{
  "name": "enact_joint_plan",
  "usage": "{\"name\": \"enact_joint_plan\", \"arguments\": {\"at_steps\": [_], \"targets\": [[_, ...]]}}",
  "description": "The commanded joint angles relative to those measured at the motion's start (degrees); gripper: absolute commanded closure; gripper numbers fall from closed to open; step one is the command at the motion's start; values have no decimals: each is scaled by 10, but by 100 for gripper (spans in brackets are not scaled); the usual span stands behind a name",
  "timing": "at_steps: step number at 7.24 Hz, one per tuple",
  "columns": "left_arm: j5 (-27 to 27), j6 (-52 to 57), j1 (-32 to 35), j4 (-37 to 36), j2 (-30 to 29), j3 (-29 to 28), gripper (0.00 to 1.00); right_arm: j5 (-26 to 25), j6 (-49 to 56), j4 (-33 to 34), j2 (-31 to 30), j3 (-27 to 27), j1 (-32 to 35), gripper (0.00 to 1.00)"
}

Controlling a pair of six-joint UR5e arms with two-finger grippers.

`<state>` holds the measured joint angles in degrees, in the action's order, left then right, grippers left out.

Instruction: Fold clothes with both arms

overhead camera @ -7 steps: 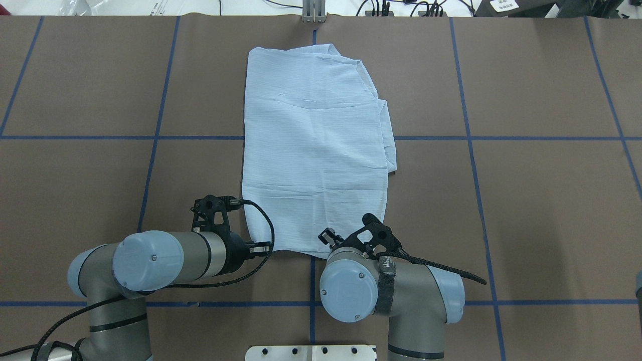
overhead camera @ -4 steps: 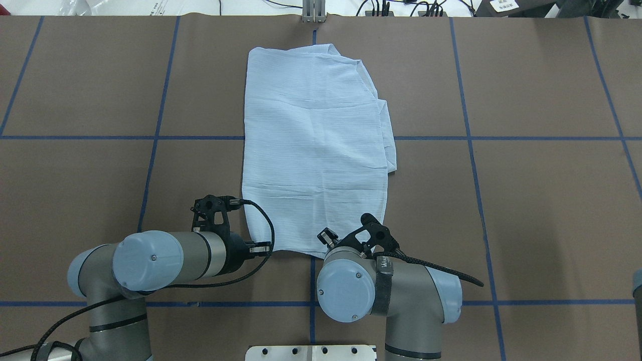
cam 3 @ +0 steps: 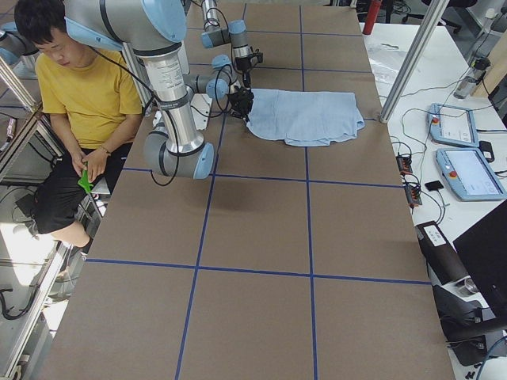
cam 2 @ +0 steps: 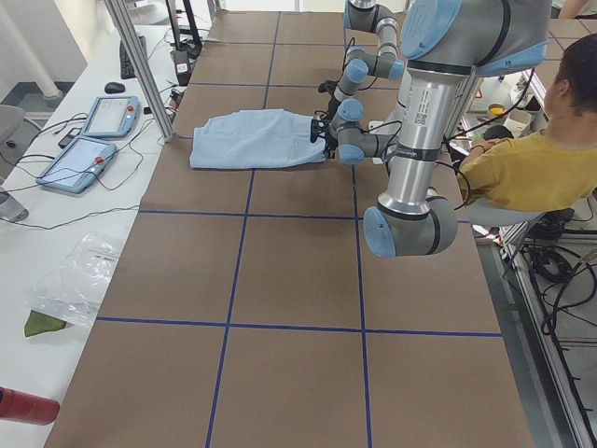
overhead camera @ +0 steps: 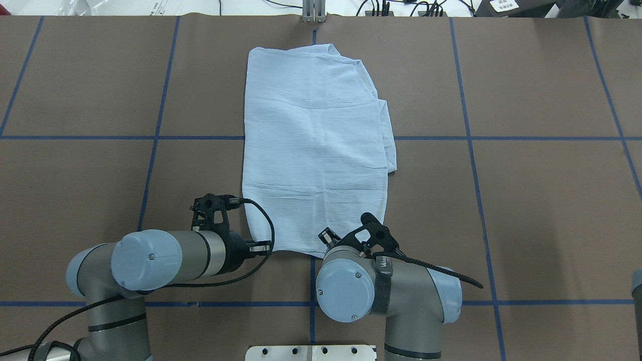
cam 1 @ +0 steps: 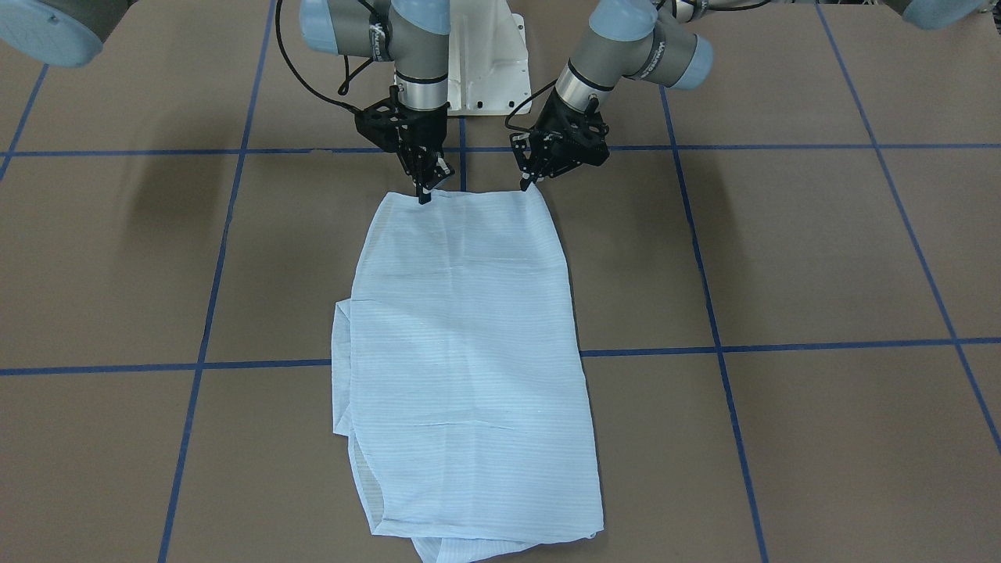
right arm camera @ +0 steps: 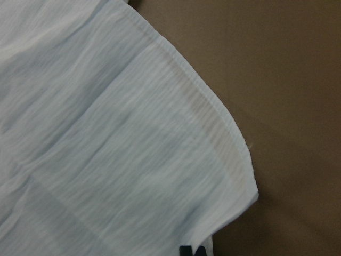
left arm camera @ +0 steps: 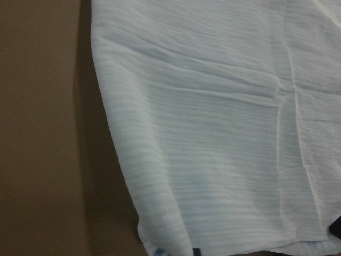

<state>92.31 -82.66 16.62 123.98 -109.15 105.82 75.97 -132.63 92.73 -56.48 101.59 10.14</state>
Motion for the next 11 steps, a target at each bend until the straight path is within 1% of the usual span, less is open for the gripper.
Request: {"name": "enact_joint_plan", "arguments": {"at_steps": [1,2,3,4,5,6,7,8,9,10,11], "targets": [[7,3,2,-4,3,51,100,1,6,11,-14,66,8,100],[16,3,-1,-53,1,91,100,2,8,63,-20,129,9,100],[38,0,0,-97,3,144,100,2,7,122,-23,201,-10,100],[39,-2,-4,-119,4,185,100,1,4,173,-22,251,-33,100],[42,-23,-5,-164,4,232,100,0,-1,226,-21,305,-61,100],[54,-31,-16,-221,3,286,100,0,-2,284,-14,353,-73,100],[56,-30,-16,-243,1,301,100,-1,-1,291,-12,360,-70,100],[56,-28,-18,-244,-1,286,100,-6,10,288,-10,347,-65,100],[54,-22,-14,-244,-11,258,100,-31,37,286,-4,326,-51,100],[53,-18,12,-244,-35,220,100,-35,65,271,12,295,-22,100],[53,15,42,-244,-52,192,100,-35,85,222,13,254,12,100]]}}
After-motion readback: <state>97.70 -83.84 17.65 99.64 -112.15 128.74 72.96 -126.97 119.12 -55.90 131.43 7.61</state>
